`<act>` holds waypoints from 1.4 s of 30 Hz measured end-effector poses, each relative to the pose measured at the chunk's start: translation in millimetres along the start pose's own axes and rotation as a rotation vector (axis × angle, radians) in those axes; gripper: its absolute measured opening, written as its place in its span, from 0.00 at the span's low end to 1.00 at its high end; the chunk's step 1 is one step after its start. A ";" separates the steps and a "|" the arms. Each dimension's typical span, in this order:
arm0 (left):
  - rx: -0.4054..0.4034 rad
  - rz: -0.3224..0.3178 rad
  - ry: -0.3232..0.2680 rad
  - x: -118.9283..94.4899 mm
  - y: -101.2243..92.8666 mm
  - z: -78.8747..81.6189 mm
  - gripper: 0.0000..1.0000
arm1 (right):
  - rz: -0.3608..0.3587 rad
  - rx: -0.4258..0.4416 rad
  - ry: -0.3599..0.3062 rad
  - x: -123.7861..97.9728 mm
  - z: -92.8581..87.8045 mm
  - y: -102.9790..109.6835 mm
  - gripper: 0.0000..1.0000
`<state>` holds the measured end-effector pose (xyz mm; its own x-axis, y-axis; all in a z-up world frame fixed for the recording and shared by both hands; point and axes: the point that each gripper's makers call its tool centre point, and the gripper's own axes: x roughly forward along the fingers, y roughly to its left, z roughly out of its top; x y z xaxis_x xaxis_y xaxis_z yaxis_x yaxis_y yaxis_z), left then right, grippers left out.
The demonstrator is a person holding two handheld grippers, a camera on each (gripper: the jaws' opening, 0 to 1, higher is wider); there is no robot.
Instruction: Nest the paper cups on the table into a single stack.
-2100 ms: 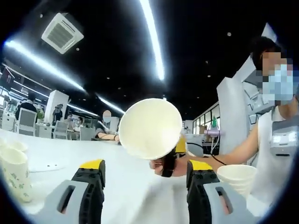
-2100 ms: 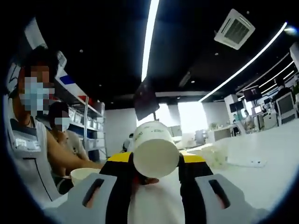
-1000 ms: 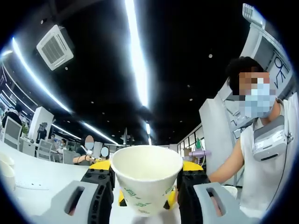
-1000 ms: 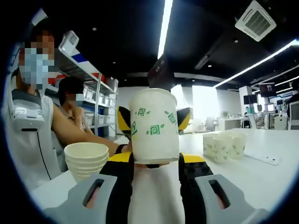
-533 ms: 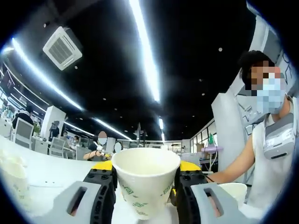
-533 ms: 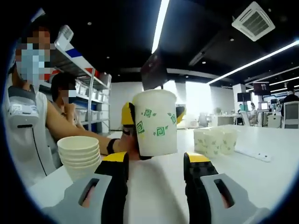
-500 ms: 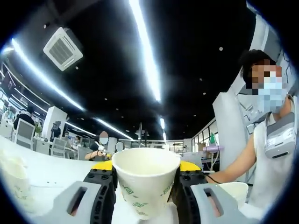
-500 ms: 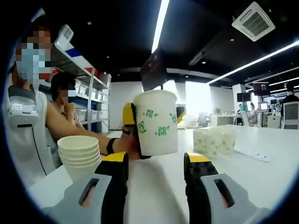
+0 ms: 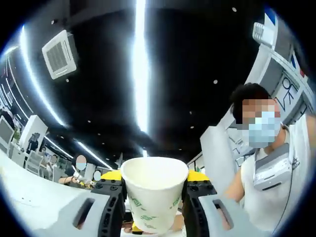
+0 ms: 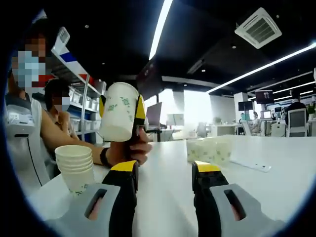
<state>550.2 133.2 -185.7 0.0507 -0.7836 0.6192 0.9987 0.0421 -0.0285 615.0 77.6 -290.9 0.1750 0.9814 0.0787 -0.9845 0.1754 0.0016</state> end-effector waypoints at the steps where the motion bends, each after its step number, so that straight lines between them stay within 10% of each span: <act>1: -0.011 -0.019 0.000 0.7 -3.4 0.3 0.47 | 0.000 -0.002 0.002 0.1 -0.2 0.4 0.46; 22: -0.124 -0.350 0.206 16.9 -88.9 -38.3 0.47 | -0.018 -0.007 -0.019 -4.4 6.1 -2.1 0.44; 42: -0.086 -0.361 0.351 8.8 -82.1 -66.5 0.58 | -0.054 0.036 -0.092 -16.4 18.3 -15.3 0.40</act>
<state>468.9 81.7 -230.1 -0.3146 -0.9002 0.3012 0.9486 -0.3097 0.0652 626.9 57.4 -274.0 0.2277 0.9590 0.1687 -0.9737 0.2236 0.0435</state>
